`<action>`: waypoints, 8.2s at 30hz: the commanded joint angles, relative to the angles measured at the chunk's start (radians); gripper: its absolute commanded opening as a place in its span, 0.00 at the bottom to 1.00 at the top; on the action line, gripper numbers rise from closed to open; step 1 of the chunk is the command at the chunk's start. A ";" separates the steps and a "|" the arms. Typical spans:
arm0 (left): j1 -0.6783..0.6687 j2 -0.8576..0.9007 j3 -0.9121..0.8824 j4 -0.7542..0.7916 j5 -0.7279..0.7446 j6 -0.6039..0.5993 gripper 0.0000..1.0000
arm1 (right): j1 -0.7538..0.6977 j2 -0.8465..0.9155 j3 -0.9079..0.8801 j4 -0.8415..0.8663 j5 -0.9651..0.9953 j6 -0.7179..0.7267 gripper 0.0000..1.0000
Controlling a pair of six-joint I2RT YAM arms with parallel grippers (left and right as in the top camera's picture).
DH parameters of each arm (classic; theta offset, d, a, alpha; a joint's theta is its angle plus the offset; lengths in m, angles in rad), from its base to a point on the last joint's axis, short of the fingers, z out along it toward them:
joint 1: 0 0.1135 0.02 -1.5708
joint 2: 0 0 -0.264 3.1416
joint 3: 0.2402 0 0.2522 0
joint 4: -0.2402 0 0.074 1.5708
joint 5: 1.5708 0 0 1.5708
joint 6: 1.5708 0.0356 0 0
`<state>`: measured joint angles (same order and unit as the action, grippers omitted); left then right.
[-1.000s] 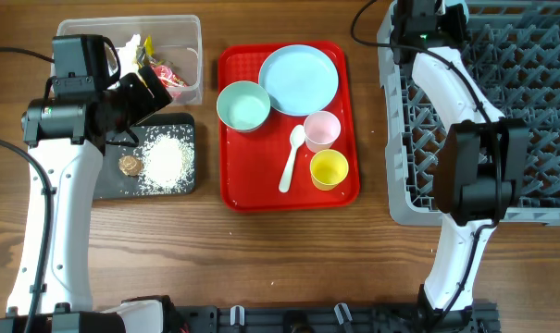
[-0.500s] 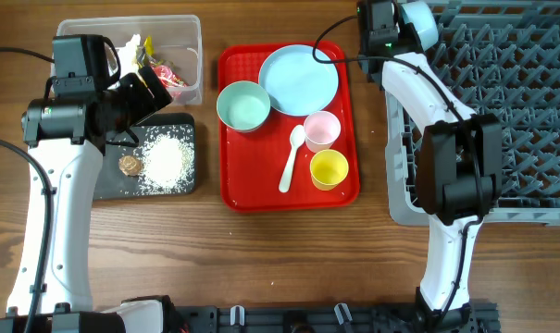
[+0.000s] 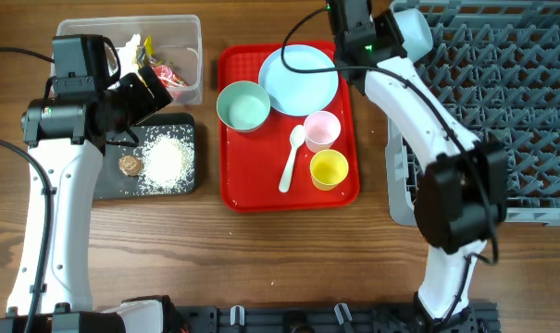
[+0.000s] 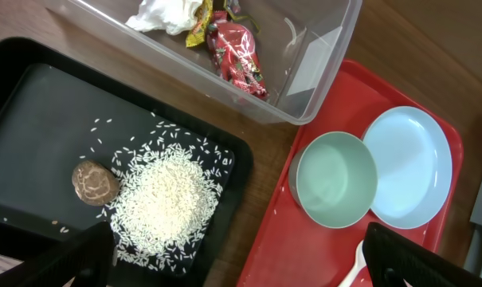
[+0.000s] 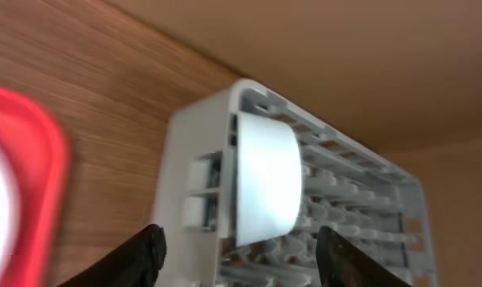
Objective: Sort waste into correct bins and load items into the dishwasher rack
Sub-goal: 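Grasp green bowl on red tray with right gripper, then place green bowl into dishwasher rack with right gripper, then grasp light-blue plate edge with right gripper and lift it, then stand light-blue plate upright in rack with right gripper, then grasp pink cup on red tray with left gripper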
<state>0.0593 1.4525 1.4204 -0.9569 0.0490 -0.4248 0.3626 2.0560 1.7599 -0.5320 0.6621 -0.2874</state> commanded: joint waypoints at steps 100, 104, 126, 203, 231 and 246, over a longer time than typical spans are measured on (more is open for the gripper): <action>0.005 0.005 0.005 0.003 -0.017 -0.010 1.00 | 0.040 -0.296 -0.235 -0.072 0.195 0.147 1.00; 0.005 0.005 0.005 0.003 -0.017 -0.010 1.00 | 0.232 -0.440 -0.235 -0.113 -0.230 0.010 0.98; 0.005 0.005 0.005 0.003 -0.017 -0.010 1.00 | -0.084 0.043 -0.235 -0.004 -0.786 0.625 0.42; 0.005 0.005 0.005 0.003 -0.017 -0.010 1.00 | -0.351 -0.707 -0.215 -0.080 -0.605 0.409 1.00; -0.683 0.282 0.005 0.322 -0.066 0.005 0.82 | -0.436 -0.722 -0.175 -0.464 -0.816 0.444 1.00; -0.784 0.509 0.005 0.463 -0.142 -0.114 0.31 | -0.520 -0.703 -0.185 -0.520 -0.870 0.447 0.99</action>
<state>-0.7280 1.9728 1.4216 -0.4927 -0.1287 -0.5297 -0.1562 1.3396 1.5772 -1.0512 -0.1879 0.1711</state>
